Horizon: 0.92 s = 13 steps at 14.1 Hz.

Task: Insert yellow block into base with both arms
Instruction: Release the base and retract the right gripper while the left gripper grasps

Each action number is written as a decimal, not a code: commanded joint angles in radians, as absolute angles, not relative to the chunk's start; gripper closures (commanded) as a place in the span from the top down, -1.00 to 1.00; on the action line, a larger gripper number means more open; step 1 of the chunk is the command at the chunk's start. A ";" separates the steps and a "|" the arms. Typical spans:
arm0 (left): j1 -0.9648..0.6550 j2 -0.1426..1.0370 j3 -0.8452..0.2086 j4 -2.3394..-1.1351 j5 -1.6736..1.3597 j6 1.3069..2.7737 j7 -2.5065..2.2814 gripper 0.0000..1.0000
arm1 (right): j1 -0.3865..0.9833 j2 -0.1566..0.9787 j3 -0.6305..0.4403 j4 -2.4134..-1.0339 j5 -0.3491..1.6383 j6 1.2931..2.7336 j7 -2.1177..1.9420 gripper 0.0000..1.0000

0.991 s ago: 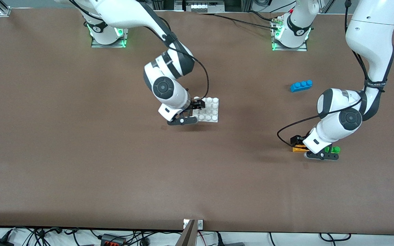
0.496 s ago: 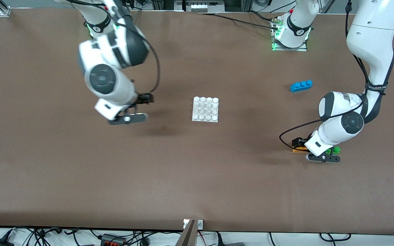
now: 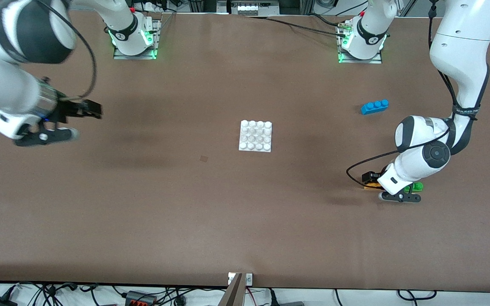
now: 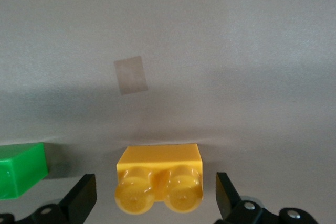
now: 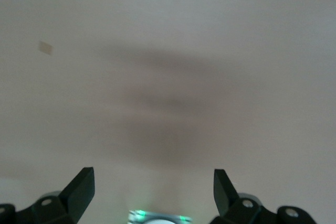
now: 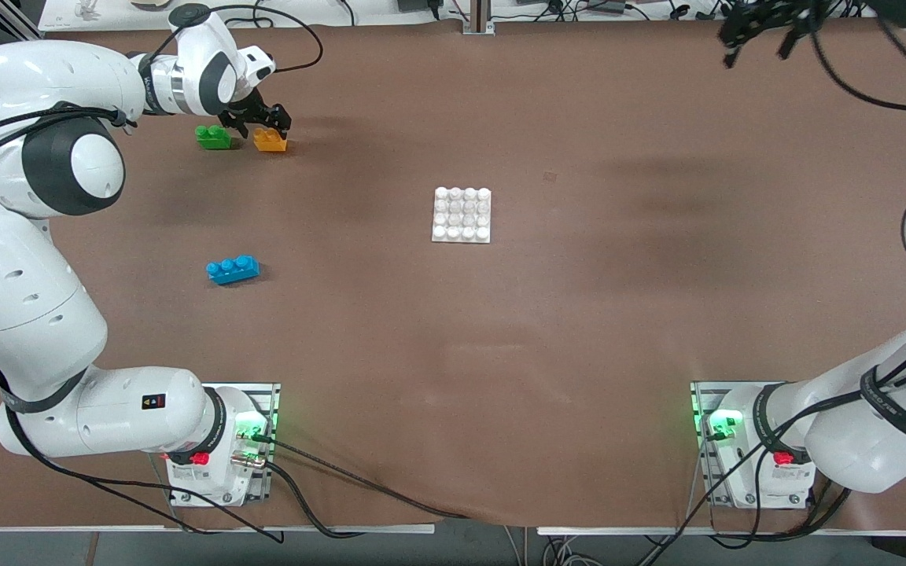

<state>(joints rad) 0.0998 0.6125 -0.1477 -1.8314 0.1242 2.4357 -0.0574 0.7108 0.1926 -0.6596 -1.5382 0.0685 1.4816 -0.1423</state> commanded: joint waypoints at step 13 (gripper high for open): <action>0.106 0.649 -0.153 -1.796 0.140 2.437 -0.049 1.00 | -0.060 -0.101 -0.002 -1.780 -0.049 1.572 -0.250 1.00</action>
<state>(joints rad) 0.0999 0.6282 -0.1478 -1.8244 0.1242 2.4365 -0.0572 -0.0149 -0.0351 -0.0556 -1.7199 -0.0290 1.5396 -0.2590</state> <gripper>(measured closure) 0.000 0.000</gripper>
